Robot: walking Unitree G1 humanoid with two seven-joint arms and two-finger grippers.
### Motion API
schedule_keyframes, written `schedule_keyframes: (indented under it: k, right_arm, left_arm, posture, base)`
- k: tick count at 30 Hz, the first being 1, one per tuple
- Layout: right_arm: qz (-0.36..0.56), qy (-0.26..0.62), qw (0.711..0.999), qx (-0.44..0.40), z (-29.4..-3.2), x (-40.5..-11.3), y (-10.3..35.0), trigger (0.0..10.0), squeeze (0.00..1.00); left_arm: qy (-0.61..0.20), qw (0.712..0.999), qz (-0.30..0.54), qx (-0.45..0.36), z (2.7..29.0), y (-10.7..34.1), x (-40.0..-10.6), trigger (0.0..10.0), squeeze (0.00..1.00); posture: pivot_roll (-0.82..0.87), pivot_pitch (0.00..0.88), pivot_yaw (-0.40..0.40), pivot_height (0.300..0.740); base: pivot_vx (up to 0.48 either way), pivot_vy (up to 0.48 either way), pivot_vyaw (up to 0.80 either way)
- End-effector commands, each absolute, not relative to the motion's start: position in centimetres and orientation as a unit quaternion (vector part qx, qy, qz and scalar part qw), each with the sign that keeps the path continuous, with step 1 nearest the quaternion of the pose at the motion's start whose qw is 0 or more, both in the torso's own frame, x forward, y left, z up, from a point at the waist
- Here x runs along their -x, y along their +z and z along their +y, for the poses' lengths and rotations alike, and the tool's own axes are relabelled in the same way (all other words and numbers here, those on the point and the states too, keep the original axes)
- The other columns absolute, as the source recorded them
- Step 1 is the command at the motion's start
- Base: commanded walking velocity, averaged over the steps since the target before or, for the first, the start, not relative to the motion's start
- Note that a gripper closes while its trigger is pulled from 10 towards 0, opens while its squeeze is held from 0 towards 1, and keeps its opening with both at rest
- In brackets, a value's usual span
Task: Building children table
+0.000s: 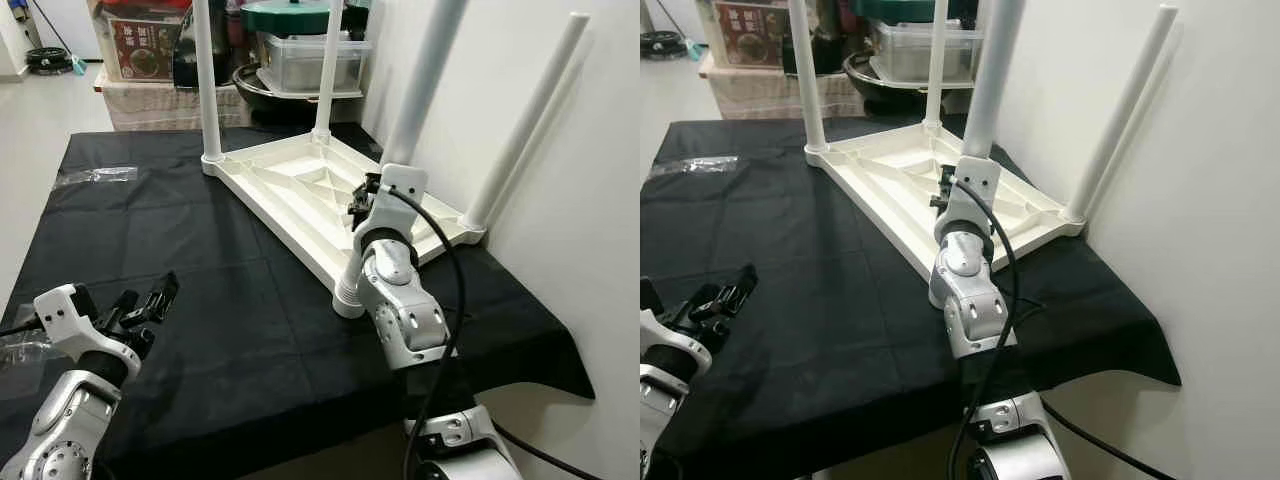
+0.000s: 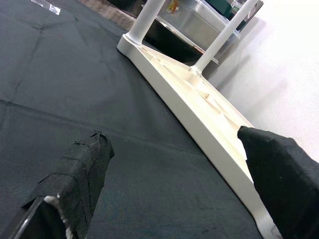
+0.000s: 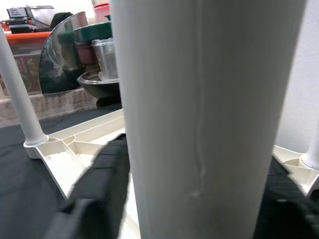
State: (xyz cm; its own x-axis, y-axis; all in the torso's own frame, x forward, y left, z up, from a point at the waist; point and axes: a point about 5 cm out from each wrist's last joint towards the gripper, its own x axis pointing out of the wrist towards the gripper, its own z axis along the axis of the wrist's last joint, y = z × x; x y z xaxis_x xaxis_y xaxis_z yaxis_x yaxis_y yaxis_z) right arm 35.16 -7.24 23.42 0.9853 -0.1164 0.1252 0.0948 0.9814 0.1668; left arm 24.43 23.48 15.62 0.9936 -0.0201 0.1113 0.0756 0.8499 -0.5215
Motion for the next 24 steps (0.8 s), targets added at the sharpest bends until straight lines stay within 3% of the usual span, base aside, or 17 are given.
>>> schedule_keyframes:
  k: [1,4,5,7,19,24]
  right_arm:
    - [-0.041,-0.044,0.991,-0.118,-5.9,-34.4,22.2,10.0,0.78]
    - [-0.044,-0.043,0.991,-0.118,-5.9,-34.4,22.3,10.0,0.79]
    - [-0.043,-0.042,0.992,-0.115,-5.9,-34.4,22.4,10.0,0.65]
    - [-0.044,-0.04,0.992,-0.111,-5.9,-34.5,22.5,10.0,0.0]
    - [-0.064,0.036,0.992,-0.1,-7.3,-35.2,24.1,10.0,0.0]
    - [-0.05,0.08,0.992,-0.087,-9.3,-36.3,24.1,10.0,0.0]
  left_arm:
    - [-0.029,0.961,-0.043,0.27,23.3,15.3,-24.5,10.0,0.0]
    - [-0.03,0.961,-0.043,0.27,23.3,15.4,-24.5,10.0,0.0]
    - [-0.03,0.961,-0.043,0.27,23.3,15.3,-24.5,10.0,0.0]
    - [-0.03,0.961,-0.042,0.271,23.3,15.3,-24.6,10.0,0.0]
    - [-0.031,0.961,-0.042,0.271,23.3,15.3,-24.6,10.0,0.0]
    - [-0.032,0.961,-0.041,0.272,23.3,15.2,-24.6,10.0,0.0]
  posture:
    - [0.0,0.0,-0.097,0.74]
    - [0.0,0.0,-0.097,0.74]
    - [0.0,0.0,-0.097,0.74]
    - [-0.01,0.0,-0.096,0.74]
    - [-0.01,0.0,-0.09,0.74]
    - [-0.03,0.0,-0.084,0.74]
  base:
    - [0.0,0.0,0.0]
    - [0.0,0.0,0.0]
    - [0.0,0.0,0.0]
    - [0.0,0.0,0.0]
    - [0.0,0.0,0.0]
    - [0.0,0.0,0.0]
